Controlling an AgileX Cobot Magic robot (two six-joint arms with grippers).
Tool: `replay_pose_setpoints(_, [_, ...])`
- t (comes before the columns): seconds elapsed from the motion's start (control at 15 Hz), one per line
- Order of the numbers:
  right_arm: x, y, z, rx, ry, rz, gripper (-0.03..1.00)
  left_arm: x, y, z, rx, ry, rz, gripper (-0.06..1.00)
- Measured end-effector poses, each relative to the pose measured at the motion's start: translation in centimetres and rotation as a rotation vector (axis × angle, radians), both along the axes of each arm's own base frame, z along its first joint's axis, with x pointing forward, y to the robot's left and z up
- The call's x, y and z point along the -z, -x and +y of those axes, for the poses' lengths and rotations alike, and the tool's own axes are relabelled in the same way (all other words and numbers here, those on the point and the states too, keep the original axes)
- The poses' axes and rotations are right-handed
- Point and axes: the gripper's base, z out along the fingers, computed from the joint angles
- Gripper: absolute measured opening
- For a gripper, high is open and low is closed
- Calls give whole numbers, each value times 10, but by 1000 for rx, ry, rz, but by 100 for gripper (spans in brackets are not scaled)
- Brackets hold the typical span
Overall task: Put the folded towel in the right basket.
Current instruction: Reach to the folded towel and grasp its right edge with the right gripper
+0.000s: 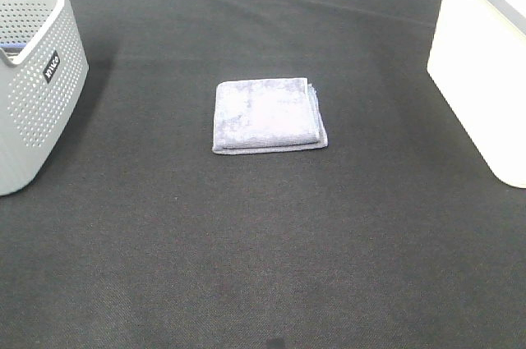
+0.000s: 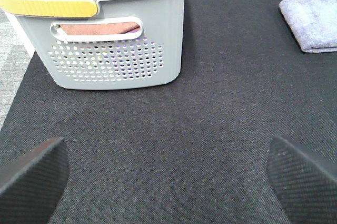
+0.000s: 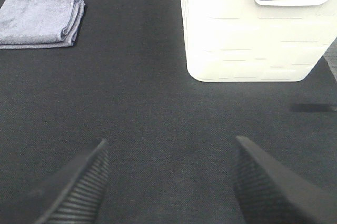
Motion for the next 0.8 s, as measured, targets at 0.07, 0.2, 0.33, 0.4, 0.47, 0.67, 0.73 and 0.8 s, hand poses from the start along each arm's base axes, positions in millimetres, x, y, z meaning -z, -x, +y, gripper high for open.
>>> replay_pose_setpoints(0.07, [0, 0, 0, 0, 0, 0, 64, 0, 0, 0, 0, 0, 0, 97])
replay_pose_setpoints(0.2, [-3, -7, 0, 1, 0, 24, 64, 0, 0, 0, 0, 0, 0, 97])
replay_pose_setpoints(0.33, [-18, -26, 0, 6, -4, -4, 64, 0, 0, 0, 0, 0, 0, 97])
replay_pose_setpoints(0.4, [-33, -46, 0, 8, -15, -22, 64, 0, 0, 0, 0, 0, 0, 97])
replay_pose_setpoints(0.47, [-42, -61, 0, 9, -21, -14, 64, 0, 0, 0, 0, 0, 0, 97])
replay_pose_setpoints(0.67, [-68, -116, 3, -5, -56, 83, 64, 0, 0, 0, 0, 0, 0, 97])
replay_pose_setpoints(0.73, [-75, -137, 5, -25, -64, 128, 64, 0, 0, 0, 0, 0, 0, 97])
replay_pose_setpoints(0.8, [-80, -154, 7, -49, -65, 170, 64, 0, 0, 0, 0, 0, 0, 97])
